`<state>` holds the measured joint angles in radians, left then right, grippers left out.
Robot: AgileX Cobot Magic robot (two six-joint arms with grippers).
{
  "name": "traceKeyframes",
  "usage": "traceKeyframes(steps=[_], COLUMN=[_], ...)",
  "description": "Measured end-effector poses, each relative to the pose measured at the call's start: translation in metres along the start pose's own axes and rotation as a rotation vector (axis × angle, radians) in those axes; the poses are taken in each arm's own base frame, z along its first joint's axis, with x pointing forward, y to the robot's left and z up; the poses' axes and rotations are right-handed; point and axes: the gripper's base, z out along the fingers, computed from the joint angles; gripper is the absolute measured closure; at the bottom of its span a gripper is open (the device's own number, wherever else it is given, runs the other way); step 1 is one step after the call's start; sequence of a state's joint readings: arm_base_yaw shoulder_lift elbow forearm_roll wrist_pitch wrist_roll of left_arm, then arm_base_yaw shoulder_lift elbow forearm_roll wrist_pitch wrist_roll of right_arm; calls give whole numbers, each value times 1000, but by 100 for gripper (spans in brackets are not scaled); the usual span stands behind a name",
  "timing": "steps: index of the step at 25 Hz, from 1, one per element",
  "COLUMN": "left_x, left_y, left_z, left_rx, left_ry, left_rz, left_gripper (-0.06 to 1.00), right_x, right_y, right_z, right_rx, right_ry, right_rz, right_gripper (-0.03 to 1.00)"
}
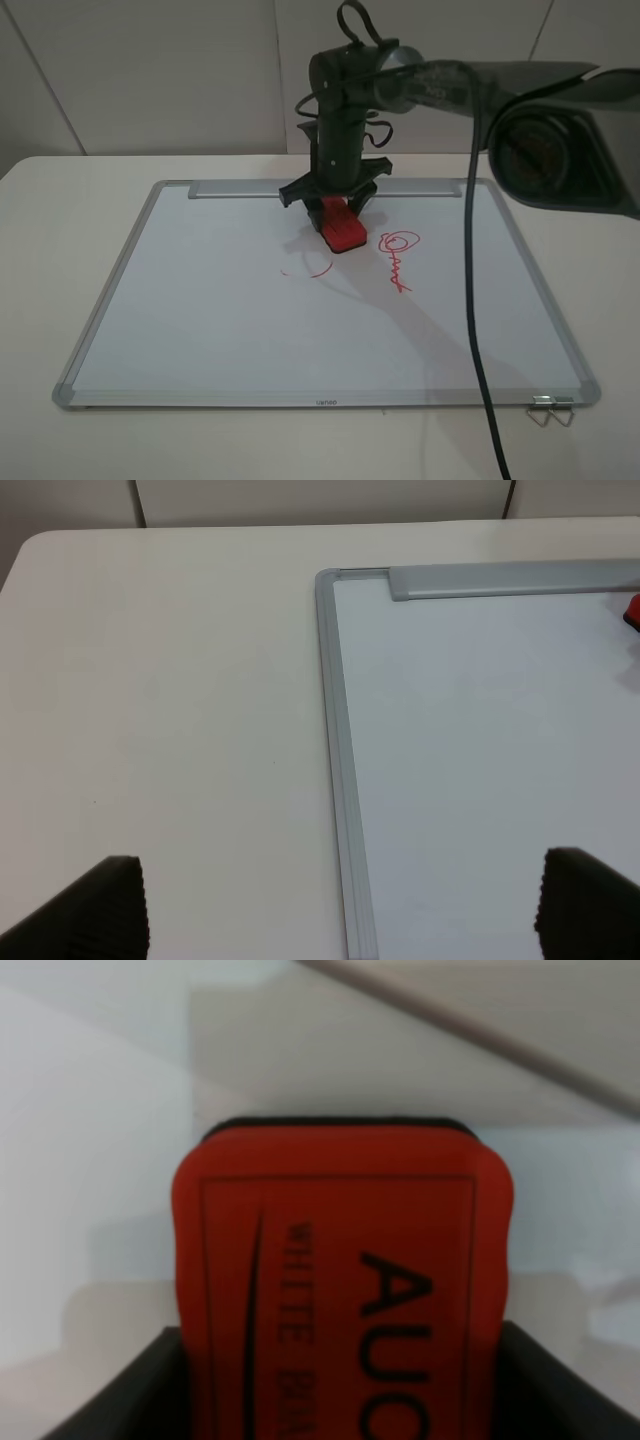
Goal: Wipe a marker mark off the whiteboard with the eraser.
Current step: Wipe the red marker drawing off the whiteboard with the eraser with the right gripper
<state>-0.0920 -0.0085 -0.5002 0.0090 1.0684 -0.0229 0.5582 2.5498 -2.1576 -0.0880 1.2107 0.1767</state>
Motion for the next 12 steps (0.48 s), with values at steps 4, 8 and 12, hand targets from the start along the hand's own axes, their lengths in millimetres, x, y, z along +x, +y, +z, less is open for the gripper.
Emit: traceKeyframes(steps=[4,8,12], left_x=[0,0,0], left_y=[0,0,0], left_z=[0,0,0], left_rx=[0,0,0], left_ry=[0,0,0], left_rz=[0,0,0], left_gripper=[17,17,17], right_x=[3,14,24], right_y=[21,68,101], right_z=[-2,-5,-8], right_rx=[18,-23,-46], right_ry=[-11,-9,-8], right_rz=[-54,-129,-187], right_gripper=[47,47,47])
